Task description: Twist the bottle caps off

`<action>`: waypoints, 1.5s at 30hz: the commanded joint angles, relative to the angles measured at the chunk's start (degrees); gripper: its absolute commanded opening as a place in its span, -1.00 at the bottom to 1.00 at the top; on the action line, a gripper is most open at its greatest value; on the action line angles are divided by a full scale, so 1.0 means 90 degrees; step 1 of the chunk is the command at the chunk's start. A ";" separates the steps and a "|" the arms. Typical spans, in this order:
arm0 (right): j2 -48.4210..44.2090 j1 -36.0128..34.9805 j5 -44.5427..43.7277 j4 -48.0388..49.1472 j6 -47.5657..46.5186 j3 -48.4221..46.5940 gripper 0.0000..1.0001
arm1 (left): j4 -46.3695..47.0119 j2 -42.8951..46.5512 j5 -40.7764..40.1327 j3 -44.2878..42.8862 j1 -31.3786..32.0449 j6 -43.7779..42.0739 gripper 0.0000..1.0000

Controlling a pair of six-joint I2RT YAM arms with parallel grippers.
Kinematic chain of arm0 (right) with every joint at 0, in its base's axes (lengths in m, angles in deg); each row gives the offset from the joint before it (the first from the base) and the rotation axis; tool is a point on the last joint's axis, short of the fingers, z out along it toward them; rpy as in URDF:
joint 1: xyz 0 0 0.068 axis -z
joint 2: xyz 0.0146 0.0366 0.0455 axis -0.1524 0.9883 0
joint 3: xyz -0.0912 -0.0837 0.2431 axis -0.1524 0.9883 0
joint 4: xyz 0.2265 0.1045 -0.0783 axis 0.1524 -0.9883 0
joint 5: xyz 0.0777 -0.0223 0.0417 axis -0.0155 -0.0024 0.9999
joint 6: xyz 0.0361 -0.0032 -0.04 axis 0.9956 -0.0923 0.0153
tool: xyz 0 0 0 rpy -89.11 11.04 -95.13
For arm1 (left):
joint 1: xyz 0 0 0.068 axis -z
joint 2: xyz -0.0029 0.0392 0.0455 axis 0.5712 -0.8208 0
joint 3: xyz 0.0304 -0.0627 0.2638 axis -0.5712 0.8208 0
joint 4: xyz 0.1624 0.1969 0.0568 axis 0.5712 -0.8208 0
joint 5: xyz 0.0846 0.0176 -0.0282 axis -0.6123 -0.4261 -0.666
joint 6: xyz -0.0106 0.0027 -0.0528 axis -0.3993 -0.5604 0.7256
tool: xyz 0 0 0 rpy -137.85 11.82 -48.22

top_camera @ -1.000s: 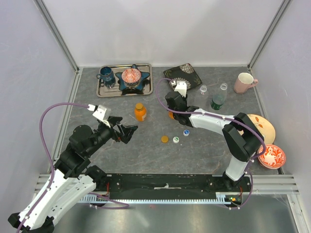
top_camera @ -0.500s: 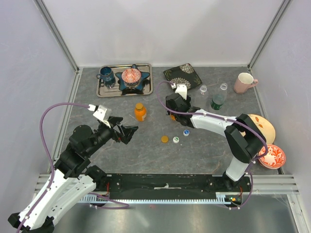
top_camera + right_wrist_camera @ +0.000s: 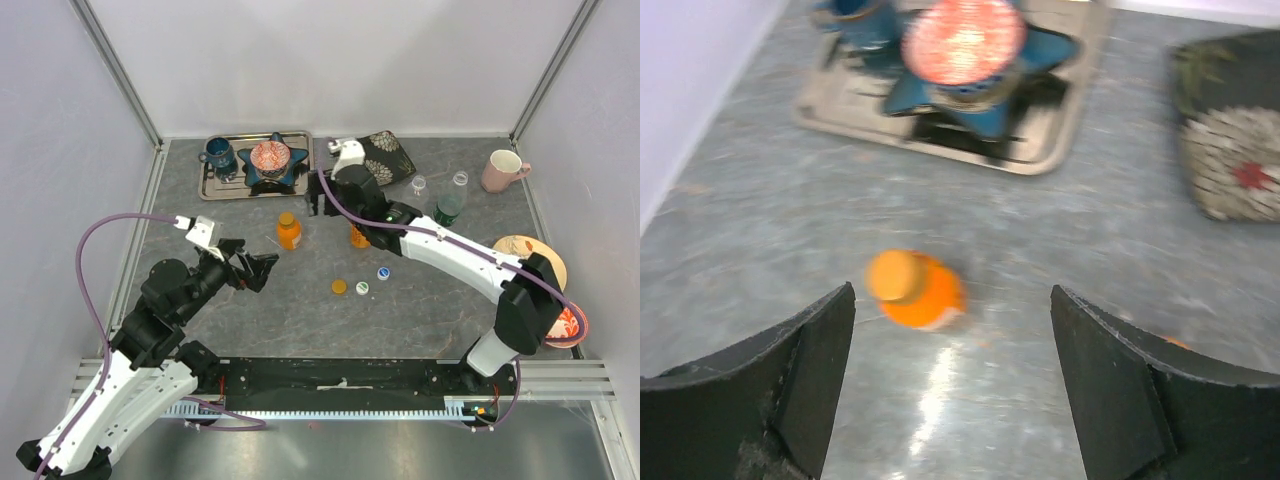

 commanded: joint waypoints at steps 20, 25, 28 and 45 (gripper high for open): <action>0.3209 -0.0607 0.0343 -0.1137 -0.0313 -0.2972 0.96 | -0.0599 0.0442 -0.1922 -0.0293 -0.0008 -0.0217 0.99; 0.3307 -0.0607 0.0401 -0.0913 -0.0371 -0.2924 0.83 | -0.0599 0.0423 -0.1873 -0.0245 -0.0008 -0.0207 0.99; 0.3355 -0.0607 0.0548 -0.0844 -0.0372 -0.2865 0.67 | -0.0599 0.0384 -0.1785 -0.0254 -0.0008 -0.0217 0.99; 0.0214 -0.0607 0.0577 -0.0414 0.0175 -0.0952 -0.35 | -0.0014 -0.0055 -0.2390 -0.0839 -0.0008 -0.0539 0.99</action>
